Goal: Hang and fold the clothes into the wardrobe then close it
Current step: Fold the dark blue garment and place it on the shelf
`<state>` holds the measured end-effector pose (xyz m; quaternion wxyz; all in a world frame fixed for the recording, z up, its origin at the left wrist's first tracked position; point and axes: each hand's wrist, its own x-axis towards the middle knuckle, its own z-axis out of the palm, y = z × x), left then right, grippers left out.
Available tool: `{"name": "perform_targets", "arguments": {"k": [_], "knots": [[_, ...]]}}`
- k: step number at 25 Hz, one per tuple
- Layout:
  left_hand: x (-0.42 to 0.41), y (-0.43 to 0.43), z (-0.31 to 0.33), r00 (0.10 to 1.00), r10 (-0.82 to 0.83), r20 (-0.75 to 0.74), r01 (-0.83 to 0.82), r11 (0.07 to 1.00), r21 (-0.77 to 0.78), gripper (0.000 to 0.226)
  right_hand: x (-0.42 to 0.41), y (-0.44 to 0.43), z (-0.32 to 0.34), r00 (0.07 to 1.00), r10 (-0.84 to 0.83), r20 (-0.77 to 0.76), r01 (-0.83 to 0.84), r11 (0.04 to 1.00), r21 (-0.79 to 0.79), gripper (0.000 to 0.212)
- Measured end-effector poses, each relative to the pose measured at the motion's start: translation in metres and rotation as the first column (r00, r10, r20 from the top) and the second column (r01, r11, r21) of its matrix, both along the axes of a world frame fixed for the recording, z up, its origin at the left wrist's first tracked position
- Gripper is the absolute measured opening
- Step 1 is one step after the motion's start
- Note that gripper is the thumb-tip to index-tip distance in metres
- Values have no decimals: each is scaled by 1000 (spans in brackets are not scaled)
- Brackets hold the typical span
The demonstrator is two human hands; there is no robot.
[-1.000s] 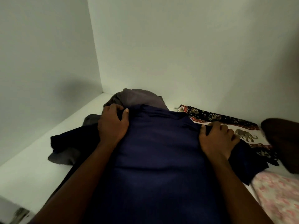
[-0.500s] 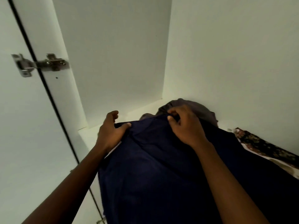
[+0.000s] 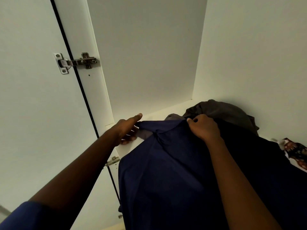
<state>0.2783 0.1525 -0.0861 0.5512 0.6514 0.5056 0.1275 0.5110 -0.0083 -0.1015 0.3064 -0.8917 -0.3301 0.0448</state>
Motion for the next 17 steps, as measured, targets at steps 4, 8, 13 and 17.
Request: {"name": "perform_targets", "arguments": {"k": [4,8,13,17], "knots": [[13,-3,5,997,-74,33,72,996,54,27,7,1,3,994,69,-80,-45,964,262,7],[27,5,13,924,92,372,-127,989,70,15,19,-1,-4,940,112,-321,64,868,492,9],[38,11,19,993,-56,102,59,998,-29,43,19,0,-9,949,166,-268,-60,930,363,28],[57,7,25,888,65,456,-88,996,29,26,17,0,-6,939,225,-259,-135,936,324,12]]}}
